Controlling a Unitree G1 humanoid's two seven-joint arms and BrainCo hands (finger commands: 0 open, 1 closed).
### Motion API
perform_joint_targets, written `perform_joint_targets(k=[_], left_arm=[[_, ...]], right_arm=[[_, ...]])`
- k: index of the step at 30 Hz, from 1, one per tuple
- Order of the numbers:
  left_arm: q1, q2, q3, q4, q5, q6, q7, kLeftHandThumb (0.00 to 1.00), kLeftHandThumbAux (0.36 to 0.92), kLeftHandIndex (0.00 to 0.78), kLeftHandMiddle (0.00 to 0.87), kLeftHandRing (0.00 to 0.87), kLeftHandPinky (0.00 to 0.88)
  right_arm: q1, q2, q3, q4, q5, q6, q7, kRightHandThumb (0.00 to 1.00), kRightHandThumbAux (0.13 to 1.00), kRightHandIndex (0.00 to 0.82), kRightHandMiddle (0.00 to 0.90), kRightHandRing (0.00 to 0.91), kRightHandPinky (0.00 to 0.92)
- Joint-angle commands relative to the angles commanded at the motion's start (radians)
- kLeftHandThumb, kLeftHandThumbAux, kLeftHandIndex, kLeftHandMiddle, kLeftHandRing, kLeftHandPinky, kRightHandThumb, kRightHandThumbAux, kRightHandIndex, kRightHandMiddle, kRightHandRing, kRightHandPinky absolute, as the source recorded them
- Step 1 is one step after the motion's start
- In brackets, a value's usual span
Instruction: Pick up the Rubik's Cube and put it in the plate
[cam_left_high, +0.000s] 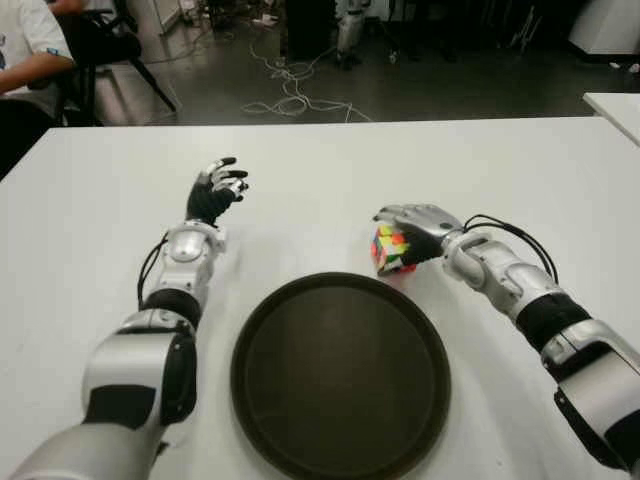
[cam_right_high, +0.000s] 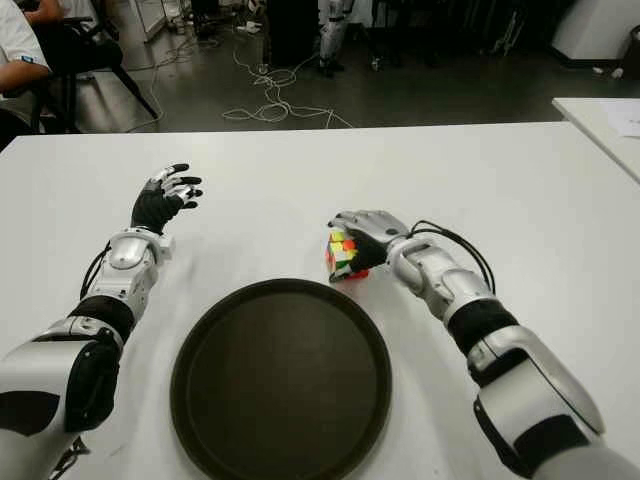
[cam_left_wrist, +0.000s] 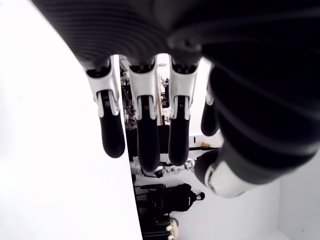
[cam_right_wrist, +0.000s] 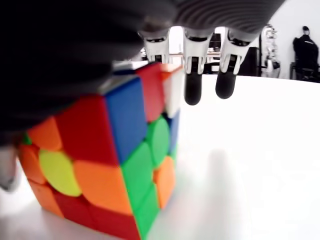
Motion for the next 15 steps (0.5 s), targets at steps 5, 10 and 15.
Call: perform_joint_targets(k=[5,10,15], left_arm=[[0.001,0.001,-0.002,0.000,0.001,-0.004,-0.001,0.481,0.742,0.201,0.317,0.315,0.315],[0.002,0.001,-0.007,-0.001,0.006,-0.015,-0.002,0.497,0.748,0.205,0.318,0.319,0.332],[0.004,0.002,-0.010,-0.001,0.008,-0.025,-0.005,0.500,0.747,0.223,0.326,0.327,0.342]], right_arm=[[-0.012,0.000,0.010,0.020,-0.005,-0.008,-0.014,0.000,0.471,0.084,0.122,0.138,0.169],[-0.017,0.000,0.015,0.033,-0.001,-0.012,-0.031,0.000,0.482,0.081,0.122,0.139,0.176],[-0.021,0.002,0.017,0.047,0.004,-0.020,-0.042,0.000,0.485,0.079,0.116,0.125,0.167]])
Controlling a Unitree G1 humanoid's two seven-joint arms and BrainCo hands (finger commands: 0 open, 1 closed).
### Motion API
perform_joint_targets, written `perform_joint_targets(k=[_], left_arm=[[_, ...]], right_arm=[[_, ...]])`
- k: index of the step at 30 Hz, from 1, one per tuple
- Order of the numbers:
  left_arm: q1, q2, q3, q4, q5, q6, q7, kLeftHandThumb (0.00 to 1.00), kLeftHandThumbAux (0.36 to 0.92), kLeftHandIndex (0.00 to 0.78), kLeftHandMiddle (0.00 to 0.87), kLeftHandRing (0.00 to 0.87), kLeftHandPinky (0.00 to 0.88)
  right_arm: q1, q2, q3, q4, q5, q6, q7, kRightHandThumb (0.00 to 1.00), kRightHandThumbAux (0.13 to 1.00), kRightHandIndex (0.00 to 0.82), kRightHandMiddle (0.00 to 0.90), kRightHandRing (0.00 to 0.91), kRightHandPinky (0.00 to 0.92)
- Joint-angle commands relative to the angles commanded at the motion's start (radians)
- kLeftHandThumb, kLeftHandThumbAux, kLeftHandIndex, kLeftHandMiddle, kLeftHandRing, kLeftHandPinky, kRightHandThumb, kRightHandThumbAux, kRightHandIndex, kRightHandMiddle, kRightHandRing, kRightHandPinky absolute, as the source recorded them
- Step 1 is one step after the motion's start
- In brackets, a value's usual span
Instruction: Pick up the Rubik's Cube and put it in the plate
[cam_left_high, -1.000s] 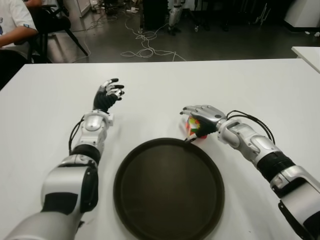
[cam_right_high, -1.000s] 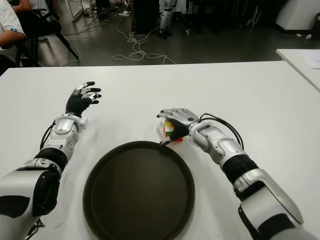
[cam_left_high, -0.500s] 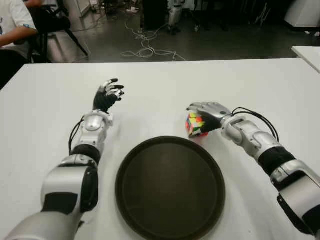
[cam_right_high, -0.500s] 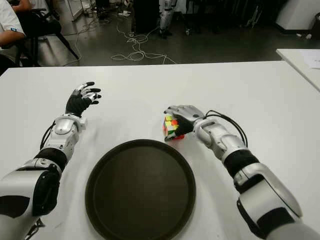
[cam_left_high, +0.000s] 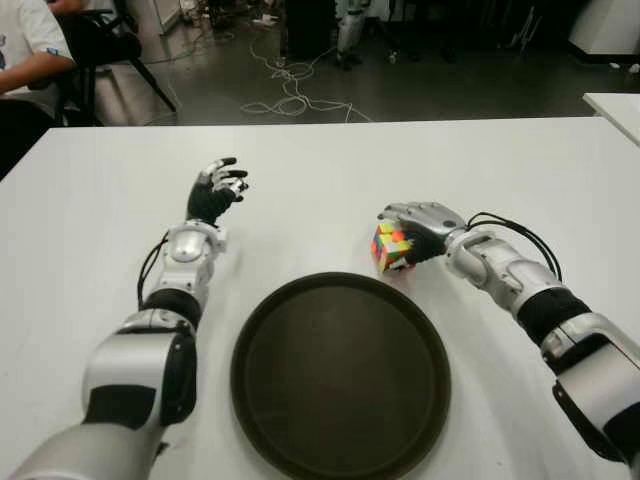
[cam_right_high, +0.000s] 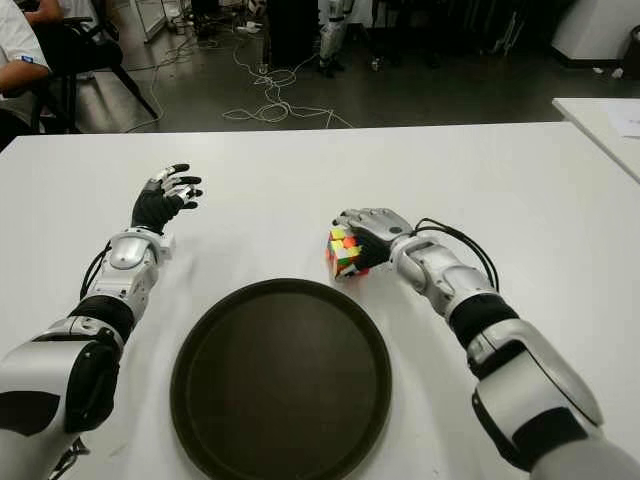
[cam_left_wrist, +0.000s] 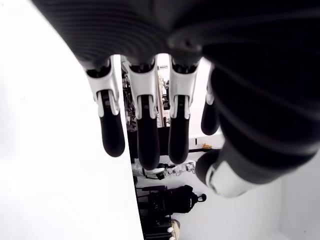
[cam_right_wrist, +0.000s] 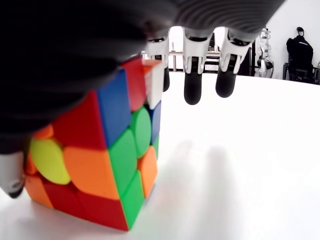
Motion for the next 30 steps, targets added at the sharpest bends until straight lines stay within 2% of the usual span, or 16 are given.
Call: perform_joint_targets(k=[15,23,27,30], left_arm=[[-0.002,0.000,0.005,0.002,-0.006,0.008,0.002,0.509,0.751,0.227,0.332,0.335,0.334],[0.000,0.000,0.003,0.001,-0.004,0.000,0.000,0.476,0.748,0.231,0.333,0.328,0.318],[0.000,0.000,0.003,0.001,-0.005,-0.001,-0.004,0.502,0.745,0.225,0.327,0.329,0.322],[-0.001,-0.002,0.004,0.001,-0.006,0.001,-0.005,0.509,0.738,0.222,0.322,0.329,0.333]], right_arm=[[-0.010,0.004,-0.002,0.014,0.009,0.010,0.006,0.000,0.492,0.073,0.107,0.116,0.157],[-0.015,0.004,0.002,0.024,0.007,0.010,0.008,0.000,0.489,0.076,0.114,0.131,0.170],[-0.016,0.002,0.003,0.026,0.006,0.003,-0.003,0.000,0.498,0.098,0.158,0.183,0.240],[-0.017,-0.004,0.002,0.026,0.004,-0.014,-0.025,0.041,0.558,0.177,0.273,0.308,0.362]])
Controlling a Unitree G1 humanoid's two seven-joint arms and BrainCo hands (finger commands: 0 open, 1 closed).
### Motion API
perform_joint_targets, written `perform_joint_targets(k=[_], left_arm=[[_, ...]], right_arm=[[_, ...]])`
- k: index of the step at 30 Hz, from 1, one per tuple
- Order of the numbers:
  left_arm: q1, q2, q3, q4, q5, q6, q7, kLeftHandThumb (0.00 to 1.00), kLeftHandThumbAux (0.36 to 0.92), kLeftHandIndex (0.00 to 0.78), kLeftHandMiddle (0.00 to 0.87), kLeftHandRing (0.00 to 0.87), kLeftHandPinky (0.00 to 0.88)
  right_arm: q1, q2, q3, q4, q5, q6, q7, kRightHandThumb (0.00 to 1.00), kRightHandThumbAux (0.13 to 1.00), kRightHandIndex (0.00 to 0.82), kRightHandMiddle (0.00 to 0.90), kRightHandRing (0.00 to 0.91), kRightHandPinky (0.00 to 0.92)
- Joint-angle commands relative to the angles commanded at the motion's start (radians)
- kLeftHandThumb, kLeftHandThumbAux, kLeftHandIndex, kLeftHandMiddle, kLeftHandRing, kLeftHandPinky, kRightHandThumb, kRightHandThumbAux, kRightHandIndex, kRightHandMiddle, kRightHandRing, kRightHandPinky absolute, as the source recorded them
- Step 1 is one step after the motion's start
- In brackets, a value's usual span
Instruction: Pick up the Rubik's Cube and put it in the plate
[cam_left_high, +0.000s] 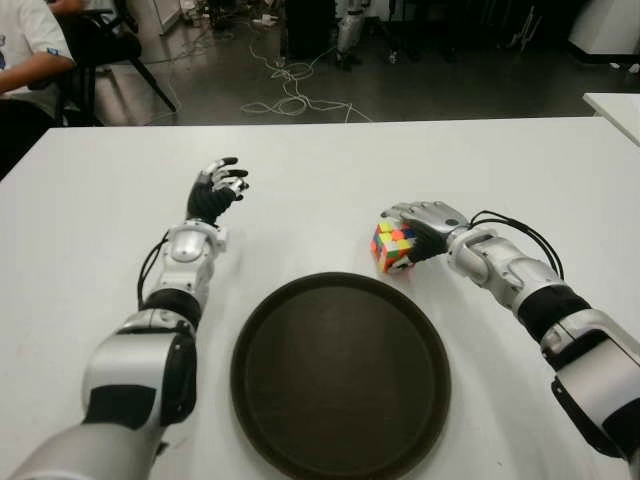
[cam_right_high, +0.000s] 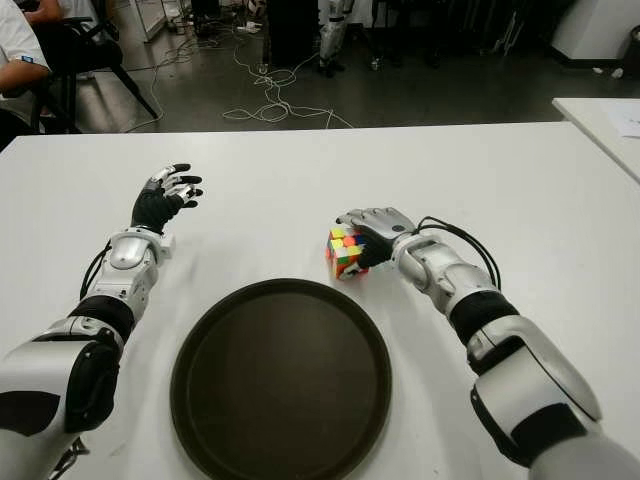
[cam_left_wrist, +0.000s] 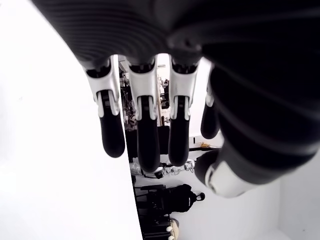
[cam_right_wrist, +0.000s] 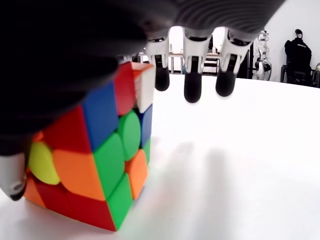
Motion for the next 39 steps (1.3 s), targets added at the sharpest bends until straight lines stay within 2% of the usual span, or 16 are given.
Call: perform_joint_targets(k=[1,3,4,6,11,17,26,34,39], left_arm=[[0.000,0.000,0.000,0.000,-0.001,0.001,0.000,0.508,0.735,0.223,0.320,0.329,0.334],[-0.001,-0.001,0.002,0.000,-0.002,0.002,0.000,0.505,0.732,0.224,0.319,0.329,0.334],[-0.001,-0.002,0.002,0.000,-0.002,0.003,0.002,0.502,0.729,0.224,0.319,0.329,0.334],[-0.001,-0.003,0.003,0.001,-0.003,0.004,0.006,0.487,0.725,0.225,0.322,0.329,0.332],[-0.001,-0.005,0.002,0.001,0.000,0.005,0.016,0.470,0.732,0.229,0.330,0.325,0.319],[-0.001,-0.005,0.004,0.002,-0.003,0.008,0.011,0.466,0.737,0.224,0.328,0.323,0.308],[-0.001,-0.004,0.000,0.001,0.001,0.007,0.007,0.490,0.741,0.226,0.332,0.321,0.304],[0.001,-0.004,0.003,0.000,-0.003,0.000,0.000,0.463,0.720,0.229,0.330,0.328,0.309],[0.002,-0.004,0.001,-0.001,-0.001,-0.003,-0.002,0.506,0.734,0.223,0.321,0.322,0.317]], right_arm=[[-0.001,-0.002,-0.001,0.001,0.000,-0.007,-0.008,0.270,0.617,0.266,0.371,0.400,0.441],[-0.002,-0.004,-0.002,0.004,0.001,-0.022,-0.026,0.470,0.668,0.342,0.456,0.481,0.511],[-0.002,-0.005,-0.005,0.006,0.001,-0.035,-0.048,0.550,0.685,0.374,0.519,0.537,0.557],[-0.003,-0.008,-0.008,0.010,0.002,-0.051,-0.075,0.637,0.704,0.408,0.614,0.618,0.610],[0.004,-0.015,-0.023,0.016,0.006,-0.094,-0.182,0.690,0.714,0.430,0.731,0.729,0.706],[0.007,-0.006,-0.042,0.036,0.016,-0.112,-0.263,0.705,0.715,0.436,0.779,0.792,0.782],[0.013,-0.004,-0.056,0.038,0.016,-0.133,-0.328,0.708,0.715,0.438,0.795,0.814,0.804],[0.015,-0.010,-0.061,0.032,0.016,-0.148,-0.360,0.708,0.715,0.437,0.779,0.790,0.781],[0.018,-0.011,-0.070,0.027,0.021,-0.149,-0.370,0.706,0.715,0.436,0.768,0.770,0.755]])
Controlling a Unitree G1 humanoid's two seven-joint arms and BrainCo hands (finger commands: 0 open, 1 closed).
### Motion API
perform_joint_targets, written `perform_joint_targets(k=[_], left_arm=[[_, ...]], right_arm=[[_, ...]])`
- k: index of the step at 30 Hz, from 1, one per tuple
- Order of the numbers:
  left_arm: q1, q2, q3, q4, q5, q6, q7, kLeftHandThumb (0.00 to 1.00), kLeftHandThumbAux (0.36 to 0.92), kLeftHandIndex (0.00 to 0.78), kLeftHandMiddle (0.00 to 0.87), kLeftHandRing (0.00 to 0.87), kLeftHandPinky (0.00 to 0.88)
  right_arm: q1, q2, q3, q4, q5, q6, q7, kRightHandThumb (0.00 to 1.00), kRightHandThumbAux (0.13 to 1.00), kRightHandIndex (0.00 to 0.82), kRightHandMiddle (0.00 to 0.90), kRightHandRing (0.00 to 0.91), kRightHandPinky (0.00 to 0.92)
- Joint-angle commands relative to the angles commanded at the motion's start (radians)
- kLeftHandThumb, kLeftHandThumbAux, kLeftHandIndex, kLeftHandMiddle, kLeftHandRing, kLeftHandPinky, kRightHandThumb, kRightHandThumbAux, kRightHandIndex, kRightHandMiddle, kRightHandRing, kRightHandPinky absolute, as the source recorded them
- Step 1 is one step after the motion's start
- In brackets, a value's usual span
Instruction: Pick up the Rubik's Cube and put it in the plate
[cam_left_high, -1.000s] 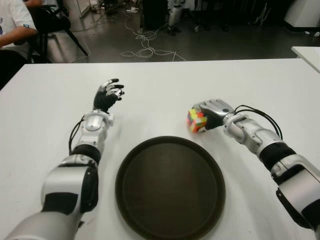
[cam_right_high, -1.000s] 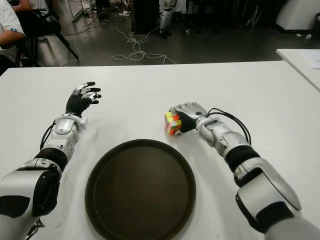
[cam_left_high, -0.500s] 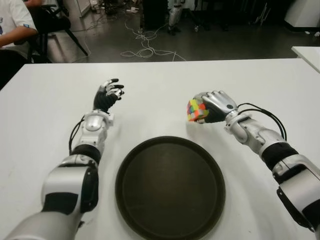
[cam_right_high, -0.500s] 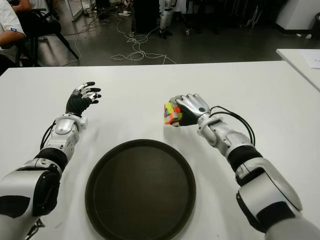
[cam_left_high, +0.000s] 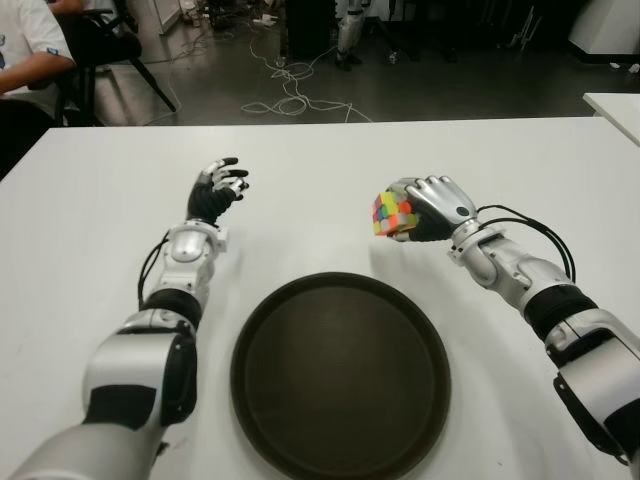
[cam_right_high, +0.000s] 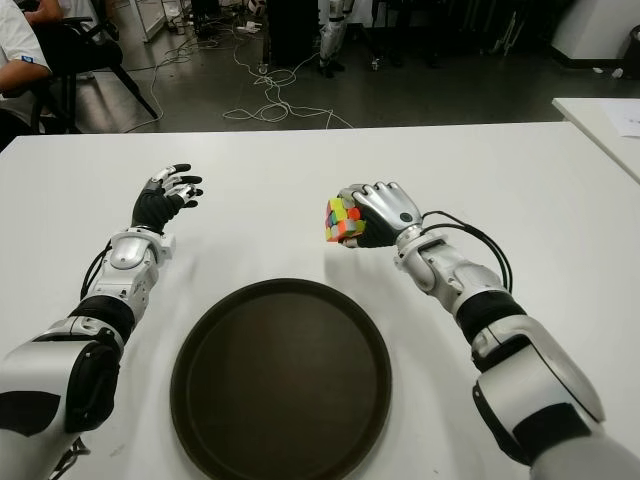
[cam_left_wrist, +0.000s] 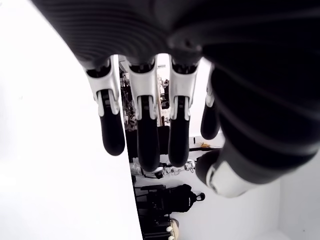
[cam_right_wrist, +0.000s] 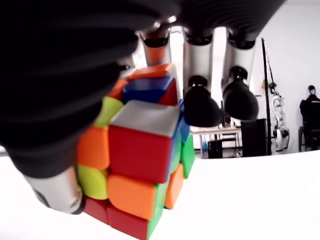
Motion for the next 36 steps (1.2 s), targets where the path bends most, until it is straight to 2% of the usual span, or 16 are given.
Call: perform_joint_targets(k=[9,13,22,26,32,36], left_arm=[[-0.001,0.000,-0.007,0.000,0.007,0.001,0.010,0.519,0.740,0.239,0.330,0.326,0.328],[-0.001,0.000,-0.004,0.000,0.002,-0.001,0.008,0.488,0.730,0.233,0.328,0.328,0.327],[0.000,0.000,0.001,0.000,-0.002,-0.005,0.003,0.486,0.716,0.230,0.327,0.334,0.343],[0.000,0.000,0.000,0.001,0.000,-0.004,0.005,0.484,0.727,0.234,0.326,0.326,0.334],[-0.002,0.002,-0.002,0.003,0.004,0.000,0.008,0.463,0.731,0.233,0.324,0.318,0.323],[-0.003,0.003,-0.001,0.004,0.003,0.004,0.010,0.473,0.728,0.232,0.331,0.334,0.333]], right_arm=[[-0.002,0.000,-0.005,0.009,-0.014,-0.004,-0.043,0.702,0.717,0.433,0.748,0.746,0.727],[-0.005,-0.002,-0.002,0.014,-0.019,-0.012,-0.067,0.701,0.718,0.433,0.744,0.741,0.718],[-0.011,-0.014,-0.036,0.022,0.009,-0.030,-0.095,0.701,0.720,0.432,0.745,0.743,0.732],[-0.027,-0.004,-0.085,0.103,0.065,-0.059,-0.105,0.700,0.720,0.432,0.743,0.743,0.734],[-0.014,0.039,-0.169,0.119,0.179,-0.117,-0.087,0.701,0.720,0.432,0.744,0.746,0.745],[-0.009,0.050,-0.202,0.124,0.227,-0.155,-0.074,0.703,0.719,0.432,0.753,0.756,0.759]])
